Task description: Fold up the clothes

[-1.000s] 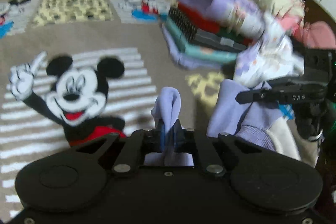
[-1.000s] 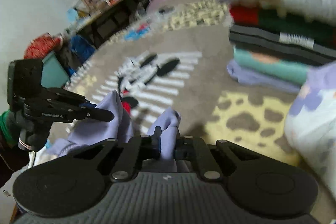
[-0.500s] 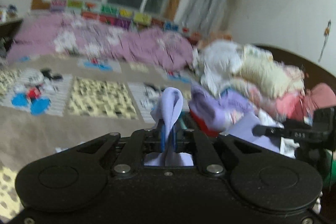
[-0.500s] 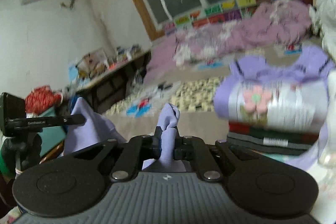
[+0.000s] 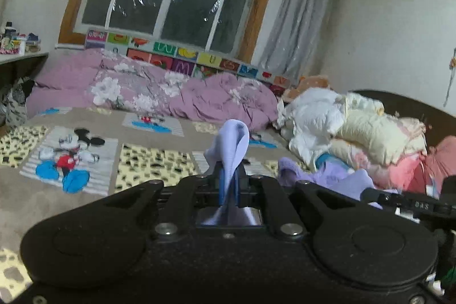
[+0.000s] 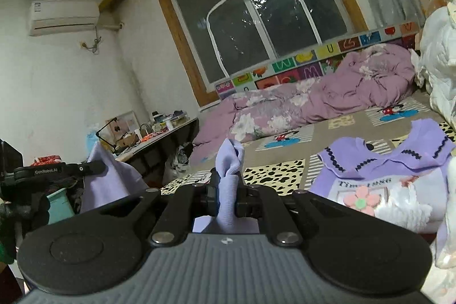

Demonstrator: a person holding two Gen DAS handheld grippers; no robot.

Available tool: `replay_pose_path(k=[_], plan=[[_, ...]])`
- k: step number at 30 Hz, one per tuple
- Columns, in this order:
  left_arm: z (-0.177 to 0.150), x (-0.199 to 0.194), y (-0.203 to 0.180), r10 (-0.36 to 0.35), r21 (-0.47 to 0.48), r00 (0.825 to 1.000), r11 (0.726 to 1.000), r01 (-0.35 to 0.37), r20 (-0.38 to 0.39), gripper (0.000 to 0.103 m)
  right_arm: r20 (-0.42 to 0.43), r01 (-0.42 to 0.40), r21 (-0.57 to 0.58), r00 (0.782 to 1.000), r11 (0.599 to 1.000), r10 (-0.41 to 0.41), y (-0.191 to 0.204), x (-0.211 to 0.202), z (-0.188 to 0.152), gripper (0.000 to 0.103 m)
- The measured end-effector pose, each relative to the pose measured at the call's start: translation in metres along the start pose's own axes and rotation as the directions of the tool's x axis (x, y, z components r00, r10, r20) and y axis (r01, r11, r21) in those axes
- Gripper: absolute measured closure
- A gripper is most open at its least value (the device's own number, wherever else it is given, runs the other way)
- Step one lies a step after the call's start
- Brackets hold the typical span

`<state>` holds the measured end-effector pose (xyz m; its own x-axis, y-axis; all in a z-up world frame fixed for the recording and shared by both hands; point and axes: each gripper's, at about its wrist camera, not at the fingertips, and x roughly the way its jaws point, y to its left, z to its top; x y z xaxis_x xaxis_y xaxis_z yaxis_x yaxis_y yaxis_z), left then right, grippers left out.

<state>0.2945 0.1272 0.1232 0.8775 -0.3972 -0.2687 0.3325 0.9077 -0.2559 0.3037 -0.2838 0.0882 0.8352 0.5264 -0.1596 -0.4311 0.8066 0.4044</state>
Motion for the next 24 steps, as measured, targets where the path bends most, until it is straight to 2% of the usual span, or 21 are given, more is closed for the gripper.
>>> replay_pose_path(k=[3,6,9,11,13,14,15,16,17,18,20,23,24], plan=[[-0.037,-0.005,0.014,0.014,-0.028,0.997,0.999,-0.016,-0.072,0.099,-0.083,0.010,0.019,0.997,1.000,-0.008,-0.012,-0.002,-0.026,0.093],[-0.076,-0.004,0.030,0.039,-0.070,0.987,0.996,-0.050,-0.155,0.099,-0.179,0.026,0.066,0.984,0.997,-0.014,-0.021,-0.005,-0.057,0.093],[-0.106,0.001,0.039,0.053,-0.105,0.973,0.991,-0.078,-0.225,0.099,-0.262,0.076,0.083,0.964,0.994,-0.052,-0.026,-0.005,-0.085,0.092],[-0.120,0.008,0.041,0.076,-0.109,0.958,0.988,-0.110,-0.277,0.098,-0.319,0.108,0.080,0.945,0.991,-0.077,-0.027,0.000,-0.099,0.086],[-0.132,0.016,0.043,0.093,-0.110,0.940,0.985,-0.136,-0.327,0.096,-0.370,0.138,0.077,0.924,0.988,-0.100,-0.027,0.004,-0.112,0.086],[-0.136,0.019,0.042,0.106,-0.106,0.933,0.983,-0.150,-0.344,0.093,-0.390,0.154,0.072,0.913,0.985,-0.115,-0.025,0.006,-0.117,0.082],[-0.141,0.021,0.041,0.113,-0.099,0.925,0.982,-0.159,-0.363,0.080,-0.411,0.171,0.066,0.902,0.983,-0.130,-0.022,0.007,-0.121,0.079],[-0.144,0.022,0.040,0.124,-0.087,0.918,0.982,-0.168,-0.377,0.071,-0.428,0.186,0.067,0.893,0.980,-0.140,-0.022,0.009,-0.124,0.071],[-0.145,0.020,0.039,0.139,-0.077,0.917,0.981,-0.179,-0.373,0.053,-0.444,0.200,0.069,0.883,0.977,-0.149,-0.022,0.011,-0.127,0.062],[-0.142,0.014,0.038,0.148,-0.074,0.924,0.980,-0.185,-0.351,0.045,-0.440,0.204,0.072,0.885,0.976,-0.152,-0.020,0.005,-0.128,0.057],[-0.136,0.002,0.038,0.156,-0.077,0.936,0.979,-0.189,-0.315,0.044,-0.412,0.200,0.052,0.897,0.978,-0.161,-0.014,-0.008,-0.126,0.050],[-0.127,-0.021,0.034,0.156,-0.063,0.954,0.982,-0.177,-0.255,0.039,-0.348,0.182,-0.029,0.920,0.983,-0.181,-0.005,-0.026,-0.113,0.047],[-0.126,-0.029,0.030,0.148,-0.046,0.960,0.985,-0.164,-0.239,0.036,-0.344,0.152,-0.086,0.923,0.985,-0.173,0.002,-0.029,-0.112,0.047]])
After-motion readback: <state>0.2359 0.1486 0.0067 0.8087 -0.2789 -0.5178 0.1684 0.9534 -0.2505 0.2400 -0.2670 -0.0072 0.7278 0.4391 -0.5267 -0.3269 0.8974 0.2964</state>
